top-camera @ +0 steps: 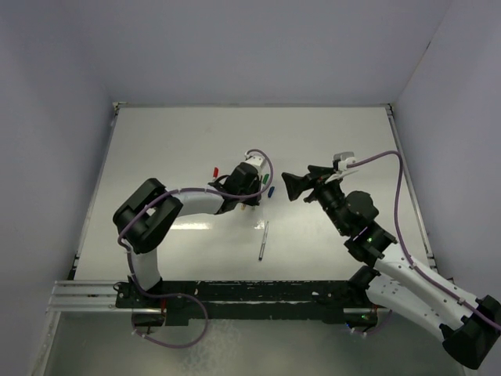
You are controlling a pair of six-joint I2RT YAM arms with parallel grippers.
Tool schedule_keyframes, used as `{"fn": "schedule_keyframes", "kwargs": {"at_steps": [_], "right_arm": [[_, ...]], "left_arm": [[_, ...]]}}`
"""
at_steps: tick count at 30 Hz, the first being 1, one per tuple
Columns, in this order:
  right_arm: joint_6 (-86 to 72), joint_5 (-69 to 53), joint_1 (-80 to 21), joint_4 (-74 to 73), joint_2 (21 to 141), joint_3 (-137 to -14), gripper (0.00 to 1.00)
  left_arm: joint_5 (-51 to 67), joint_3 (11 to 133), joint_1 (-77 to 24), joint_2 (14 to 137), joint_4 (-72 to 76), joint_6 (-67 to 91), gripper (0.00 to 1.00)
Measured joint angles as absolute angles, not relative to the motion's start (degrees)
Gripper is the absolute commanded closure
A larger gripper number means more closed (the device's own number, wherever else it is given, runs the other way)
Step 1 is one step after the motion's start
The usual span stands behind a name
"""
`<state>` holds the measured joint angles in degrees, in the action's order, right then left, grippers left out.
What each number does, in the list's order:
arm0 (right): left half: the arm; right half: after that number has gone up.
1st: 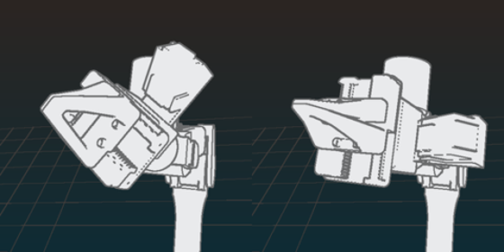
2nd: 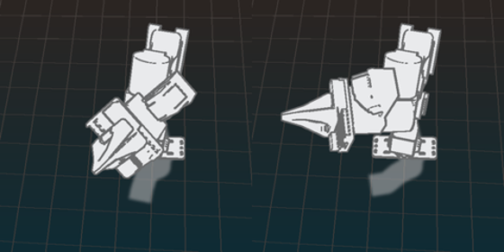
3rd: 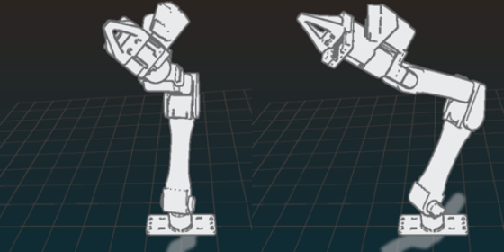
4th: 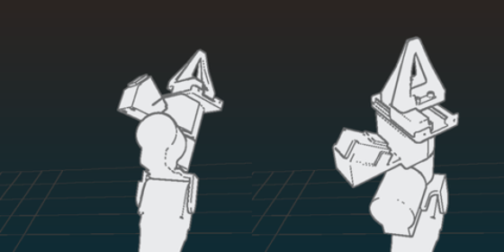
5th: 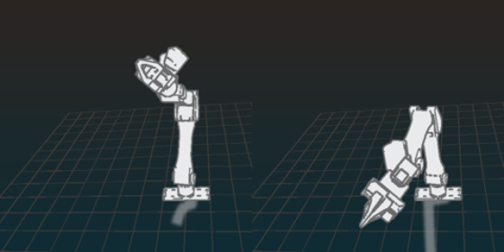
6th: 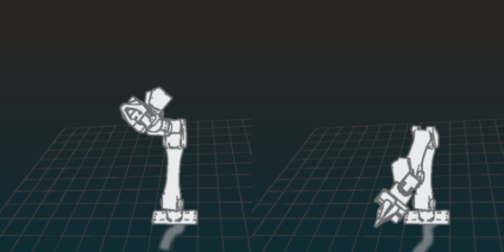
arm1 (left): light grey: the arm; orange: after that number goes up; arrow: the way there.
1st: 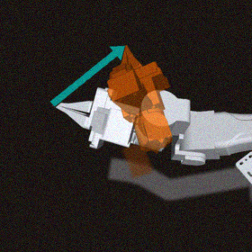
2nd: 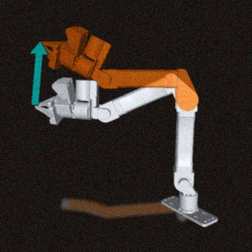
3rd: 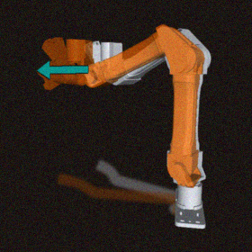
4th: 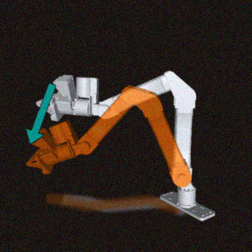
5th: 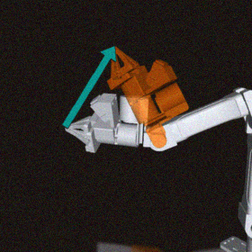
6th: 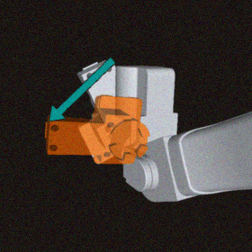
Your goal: Insert the pens into the pen caps
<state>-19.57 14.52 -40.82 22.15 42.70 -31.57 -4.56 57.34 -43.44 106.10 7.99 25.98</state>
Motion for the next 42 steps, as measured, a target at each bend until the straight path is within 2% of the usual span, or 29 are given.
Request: {"fn": "schedule_keyframes", "kwargs": {"at_steps": [5,17,28,36,42], "right_arm": [[-19.9,14.5,-40.8,22.2,42.6,-31.5,0.11],[-20.0,14.5,-40.8,22.2,42.6,-30.8,0.11],[-20.0,14.9,-40.8,22.5,42.7,-30.5,0.11],[-23.1,23.2,-40.8,20.6,42.7,-30.5,0.09],[-25.1,30.6,-40.8,18.4,44.2,-30.9,0.08]], "left_arm": [[-4.8,57.5,-43.4,106.7,7.7,26.0,0.77],[-4.9,57.6,-43.4,106.6,7.7,25.9,0.7],[-5.2,57.8,-43.4,100.7,7.0,24.4,0.66],[-6.0,52.9,-44.9,92.6,6.3,23.0,0.66],[-9.7,49.2,-53.3,87.5,2.7,21.6,0.66]]}}
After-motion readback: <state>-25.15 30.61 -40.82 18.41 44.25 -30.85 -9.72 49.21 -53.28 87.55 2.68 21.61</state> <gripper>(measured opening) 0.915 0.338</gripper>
